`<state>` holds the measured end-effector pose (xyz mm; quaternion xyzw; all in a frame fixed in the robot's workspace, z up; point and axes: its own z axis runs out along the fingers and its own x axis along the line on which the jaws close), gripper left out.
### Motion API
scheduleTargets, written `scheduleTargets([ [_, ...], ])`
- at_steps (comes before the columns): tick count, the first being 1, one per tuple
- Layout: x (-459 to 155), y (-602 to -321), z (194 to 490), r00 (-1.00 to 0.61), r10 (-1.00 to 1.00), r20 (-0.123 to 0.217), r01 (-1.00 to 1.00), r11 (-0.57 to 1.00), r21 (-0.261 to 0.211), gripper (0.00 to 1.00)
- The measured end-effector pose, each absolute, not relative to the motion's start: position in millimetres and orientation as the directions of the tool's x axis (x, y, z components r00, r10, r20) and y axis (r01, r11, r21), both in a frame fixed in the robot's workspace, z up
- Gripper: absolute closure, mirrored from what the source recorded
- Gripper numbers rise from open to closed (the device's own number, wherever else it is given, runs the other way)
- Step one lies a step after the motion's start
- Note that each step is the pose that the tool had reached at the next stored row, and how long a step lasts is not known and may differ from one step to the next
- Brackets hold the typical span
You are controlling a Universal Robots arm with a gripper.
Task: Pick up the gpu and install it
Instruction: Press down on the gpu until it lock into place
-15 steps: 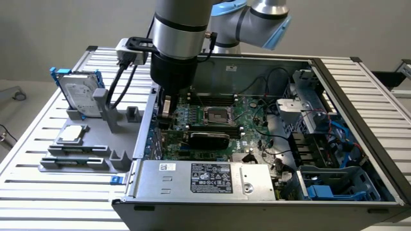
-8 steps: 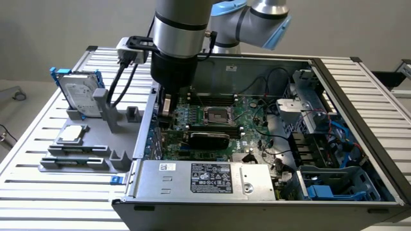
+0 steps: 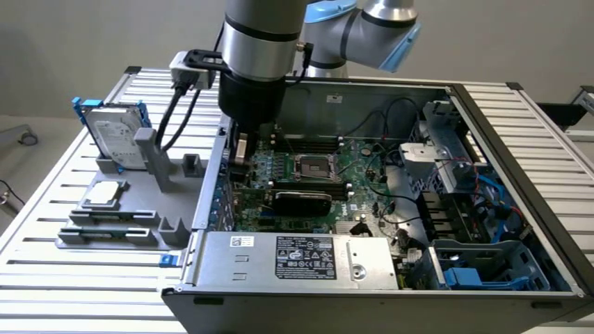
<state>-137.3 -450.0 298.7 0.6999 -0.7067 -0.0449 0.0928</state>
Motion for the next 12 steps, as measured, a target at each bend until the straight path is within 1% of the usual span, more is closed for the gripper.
scheduleTargets([
  [12,-139.0,-448.1,300.5,-0.029,-0.997,0.068,-0.980,0.041,0.193,0.89],
])
